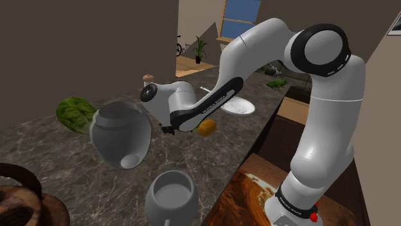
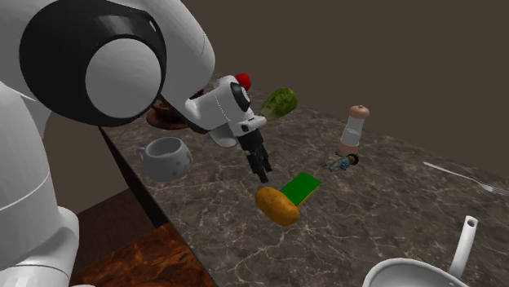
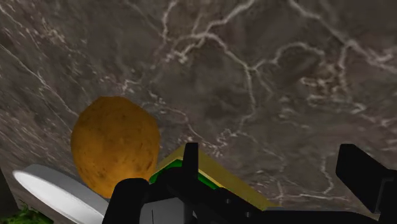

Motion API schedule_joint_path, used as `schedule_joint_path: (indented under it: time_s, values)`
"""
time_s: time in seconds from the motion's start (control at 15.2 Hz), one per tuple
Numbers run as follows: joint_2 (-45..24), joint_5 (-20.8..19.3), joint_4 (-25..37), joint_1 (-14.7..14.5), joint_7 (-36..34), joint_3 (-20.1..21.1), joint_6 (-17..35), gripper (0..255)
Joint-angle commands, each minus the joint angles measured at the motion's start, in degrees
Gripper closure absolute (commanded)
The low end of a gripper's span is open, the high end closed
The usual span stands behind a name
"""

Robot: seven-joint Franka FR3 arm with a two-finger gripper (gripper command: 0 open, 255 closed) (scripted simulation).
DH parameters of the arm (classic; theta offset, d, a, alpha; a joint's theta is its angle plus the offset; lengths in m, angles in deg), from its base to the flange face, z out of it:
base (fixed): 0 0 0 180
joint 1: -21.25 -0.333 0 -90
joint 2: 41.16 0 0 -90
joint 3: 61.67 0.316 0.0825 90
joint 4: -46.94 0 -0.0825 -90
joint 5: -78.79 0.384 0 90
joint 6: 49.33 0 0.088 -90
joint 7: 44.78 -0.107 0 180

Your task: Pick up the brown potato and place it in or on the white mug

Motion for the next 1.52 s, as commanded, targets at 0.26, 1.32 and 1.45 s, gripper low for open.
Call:
schedule_joint_path:
  time_s: [0.26,1.32,1.45]
  values:
    - [-0.84,-2.96,-0.10,-4.46,1.82,-0.75,-12.53,0]
    - [0.92,3.44,0.93,-11.88,1.80,-9.87,-21.29,0]
    - [1.34,3.22,-0.38,-12.54,1.84,-11.61,-19.75,0]
